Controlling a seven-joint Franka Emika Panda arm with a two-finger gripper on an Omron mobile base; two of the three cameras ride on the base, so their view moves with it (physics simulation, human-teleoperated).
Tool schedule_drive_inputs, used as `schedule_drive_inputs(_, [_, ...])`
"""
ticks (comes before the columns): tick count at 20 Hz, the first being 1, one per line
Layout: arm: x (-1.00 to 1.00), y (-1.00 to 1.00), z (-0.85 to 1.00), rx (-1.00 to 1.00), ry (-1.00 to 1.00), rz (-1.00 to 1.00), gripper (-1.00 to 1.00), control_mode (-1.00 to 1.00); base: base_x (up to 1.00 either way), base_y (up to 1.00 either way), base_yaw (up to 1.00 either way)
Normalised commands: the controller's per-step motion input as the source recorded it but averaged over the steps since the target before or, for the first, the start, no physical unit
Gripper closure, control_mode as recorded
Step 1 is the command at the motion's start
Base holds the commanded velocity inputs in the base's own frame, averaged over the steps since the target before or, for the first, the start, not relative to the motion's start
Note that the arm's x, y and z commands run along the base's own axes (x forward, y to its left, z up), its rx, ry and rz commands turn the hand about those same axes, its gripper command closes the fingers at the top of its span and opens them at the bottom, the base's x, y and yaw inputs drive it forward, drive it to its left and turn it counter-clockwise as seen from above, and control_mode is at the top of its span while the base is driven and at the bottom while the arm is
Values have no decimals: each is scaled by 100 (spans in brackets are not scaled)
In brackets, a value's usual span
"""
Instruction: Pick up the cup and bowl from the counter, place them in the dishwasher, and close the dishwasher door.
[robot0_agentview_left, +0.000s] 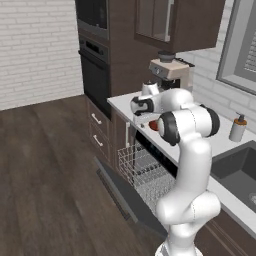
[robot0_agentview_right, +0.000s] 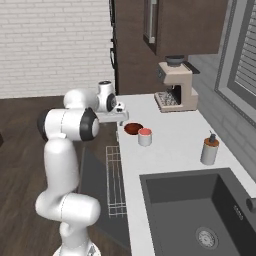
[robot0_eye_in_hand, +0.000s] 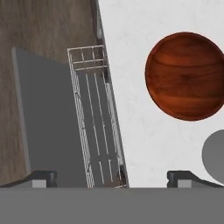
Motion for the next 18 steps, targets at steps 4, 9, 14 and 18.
schedule_drive_inputs(4, [48, -21, -34, -2, 0, 0, -100, -100, 0, 0, 0])
schedule_drive_inputs(9, [57, -31, -40, -2, 0, 4, -100, -100, 0, 0, 0])
schedule_drive_inputs(14, [76, -10, -37, -3, 0, 7, -100, -100, 0, 0, 0])
schedule_drive_inputs(18, [46, -30, -21, 0, 0, 12, -100, -100, 0, 0, 0])
